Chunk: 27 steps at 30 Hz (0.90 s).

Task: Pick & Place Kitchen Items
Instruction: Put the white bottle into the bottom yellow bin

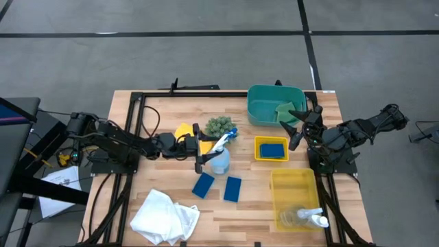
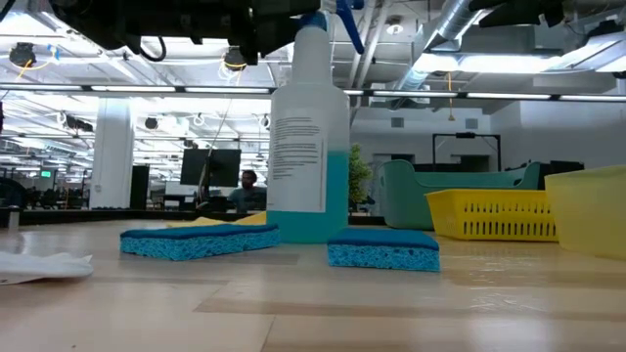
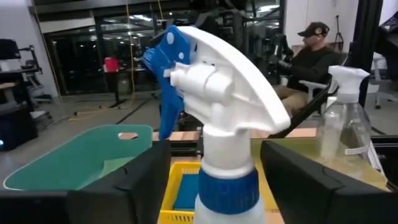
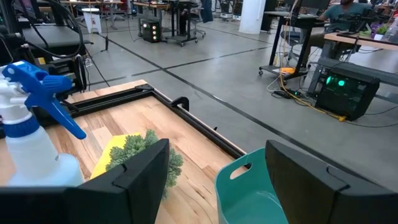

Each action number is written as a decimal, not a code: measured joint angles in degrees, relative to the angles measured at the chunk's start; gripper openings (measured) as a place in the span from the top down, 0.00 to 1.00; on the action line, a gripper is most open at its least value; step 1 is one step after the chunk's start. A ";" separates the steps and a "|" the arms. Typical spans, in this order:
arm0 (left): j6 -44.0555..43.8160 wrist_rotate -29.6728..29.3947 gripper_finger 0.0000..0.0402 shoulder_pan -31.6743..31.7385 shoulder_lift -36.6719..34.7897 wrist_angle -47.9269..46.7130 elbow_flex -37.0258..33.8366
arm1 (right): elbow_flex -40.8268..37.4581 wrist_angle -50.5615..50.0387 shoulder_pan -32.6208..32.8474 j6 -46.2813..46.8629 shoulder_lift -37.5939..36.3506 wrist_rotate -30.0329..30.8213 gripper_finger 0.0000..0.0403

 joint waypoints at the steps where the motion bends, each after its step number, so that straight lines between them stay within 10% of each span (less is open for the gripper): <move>1: 0.20 -0.02 0.37 -0.01 0.00 0.06 -0.02 | 0.01 0.00 -0.02 -0.01 0.02 0.00 0.36; 10: 3.63 0.79 0.35 -0.51 -5.41 -5.43 -0.13 | 0.01 0.68 -0.01 0.03 0.00 -2.45 0.36; 27: 1.78 -1.44 0.35 -3.17 -30.83 -50.19 -0.19 | -0.01 3.19 -0.02 -0.48 0.28 -11.22 0.36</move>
